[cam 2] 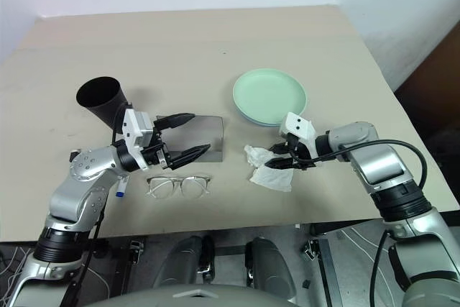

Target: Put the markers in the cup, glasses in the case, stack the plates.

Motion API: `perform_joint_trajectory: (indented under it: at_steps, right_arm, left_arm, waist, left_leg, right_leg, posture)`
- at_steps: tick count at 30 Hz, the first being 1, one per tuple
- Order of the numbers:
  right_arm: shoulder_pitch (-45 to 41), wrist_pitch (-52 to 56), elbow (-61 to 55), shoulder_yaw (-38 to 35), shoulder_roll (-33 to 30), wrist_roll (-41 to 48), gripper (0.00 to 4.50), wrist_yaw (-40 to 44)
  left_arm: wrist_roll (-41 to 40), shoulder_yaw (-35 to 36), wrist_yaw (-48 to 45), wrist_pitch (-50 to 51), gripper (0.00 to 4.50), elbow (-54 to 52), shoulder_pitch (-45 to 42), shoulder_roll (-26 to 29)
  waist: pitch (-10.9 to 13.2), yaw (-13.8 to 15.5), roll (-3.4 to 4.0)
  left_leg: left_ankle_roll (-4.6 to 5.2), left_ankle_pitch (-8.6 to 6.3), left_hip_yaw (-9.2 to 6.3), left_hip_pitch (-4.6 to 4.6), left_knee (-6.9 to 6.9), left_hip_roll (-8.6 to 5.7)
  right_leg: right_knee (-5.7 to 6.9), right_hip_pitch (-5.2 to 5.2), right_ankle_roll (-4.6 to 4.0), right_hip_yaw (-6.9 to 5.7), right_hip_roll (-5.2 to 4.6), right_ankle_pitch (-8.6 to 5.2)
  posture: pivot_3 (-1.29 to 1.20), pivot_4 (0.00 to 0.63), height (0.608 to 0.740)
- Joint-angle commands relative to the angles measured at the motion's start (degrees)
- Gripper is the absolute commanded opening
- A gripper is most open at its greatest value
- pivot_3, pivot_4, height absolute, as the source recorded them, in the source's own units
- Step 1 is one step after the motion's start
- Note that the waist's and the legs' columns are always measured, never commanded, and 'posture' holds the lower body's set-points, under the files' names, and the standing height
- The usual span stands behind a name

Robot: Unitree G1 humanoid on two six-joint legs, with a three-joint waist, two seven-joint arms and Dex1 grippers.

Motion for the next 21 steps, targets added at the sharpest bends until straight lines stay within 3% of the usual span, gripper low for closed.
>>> perform_joint_trajectory:
  at_steps: [1,2,7,16,21]
  right_arm:
    - [-1.8,0.2,-2.6,-4.3,-1.5,2.3,0.41,0.7]
    - [-1.9,0.2,-2.8,-4.8,-1.5,2.6,0.05,0.7]
    - [-9.9,1.5,3.7,-10.4,3.5,5.0,0.02,-5.2]
    - [-27.4,-8.3,36.2,-7.7,14.9,-8.2,0.02,-23.2]
    - [-33.9,-13.4,50.4,-7.8,19.6,-11.8,0.02,-28.3]
  left_arm:
    - [-0.2,0.9,0.1,-0.9,4.5,-2.1,0.0,0.6]
    - [-0.2,0.9,0.1,-0.9,4.5,-2.1,0.1,0.6]
    - [-0.1,1.1,0.3,-1.2,4.5,-2.0,0.3,0.6]
    - [0.5,1.6,0.1,-2.6,4.5,-0.7,-0.2,0.9]
    - [0.3,2.7,0.5,-2.2,4.5,-1.4,0.5,1.6]
  waist:
    - [0.0,0.0,0.0]
    - [0.0,0.0,0.0]
    - [0.0,-0.4,0.0]
    - [0.0,-0.2,0.0]
    - [0.0,-0.2,0.01]
  left_leg:
    - [0.0,0.0,0.0,0.0,0.0,0.0]
    - [0.0,0.0,0.0,0.0,0.0,0.0]
    - [-0.01,0.0,0.02,0.03,0.01,0.01]
    - [0.01,0.03,0.09,-0.02,0.0,-0.04]
    - [0.02,0.04,0.11,-0.03,-0.05,-0.04]
  right_leg:
    - [0.0,0.0,0.0,0.0,0.0,0.0]
    - [0.0,0.0,0.0,0.0,0.0,0.0]
    - [0.03,0.0,0.0,0.01,0.0,0.0]
    - [0.03,-0.04,-0.02,0.03,-0.02,0.01]
    - [0.04,-0.08,-0.02,0.03,-0.02,0.01]
  posture:
    - [0.0,0.15,0.715]
    - [0.0,0.15,0.715]
    - [0.0,0.15,0.715]
    - [0.0,0.15,0.715]
    - [0.0,0.15,0.715]
